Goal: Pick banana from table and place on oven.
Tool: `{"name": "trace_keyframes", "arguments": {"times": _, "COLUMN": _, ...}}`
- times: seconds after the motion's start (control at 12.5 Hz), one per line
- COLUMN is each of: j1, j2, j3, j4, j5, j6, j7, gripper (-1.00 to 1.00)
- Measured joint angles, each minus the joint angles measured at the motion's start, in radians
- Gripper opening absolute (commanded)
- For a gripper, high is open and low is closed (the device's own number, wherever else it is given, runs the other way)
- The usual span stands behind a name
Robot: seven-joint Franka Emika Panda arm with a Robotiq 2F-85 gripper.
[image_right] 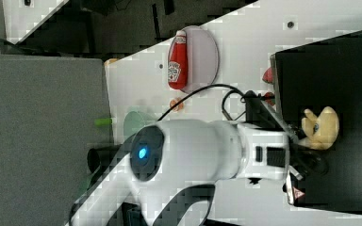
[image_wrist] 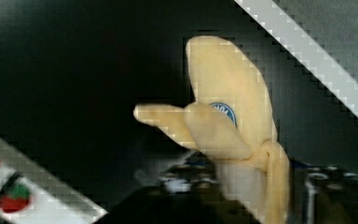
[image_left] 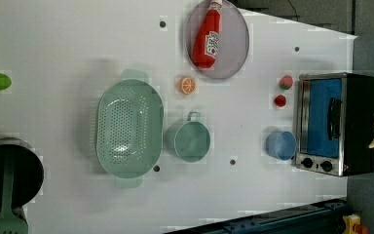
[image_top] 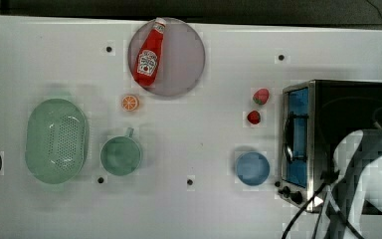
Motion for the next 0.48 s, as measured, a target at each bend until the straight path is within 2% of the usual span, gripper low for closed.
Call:
{"name": "trace_keyframes", "arguments": {"times": 0.32, "j1": 0.021, "j2": 0.025, "j3": 0.05, "j4": 0.0, "j5": -0.003, "j6": 0.011, "j7": -0.064, "gripper": 1.0}}
{"name": "trace_keyframes", "arguments": {"times": 0.48, "j1": 0.056, "j2": -0.006, "j3": 0.053, "j4": 0.015, "j5": 0.004, "j6": -0.009, "j7": -0.071, "gripper": 1.0}}
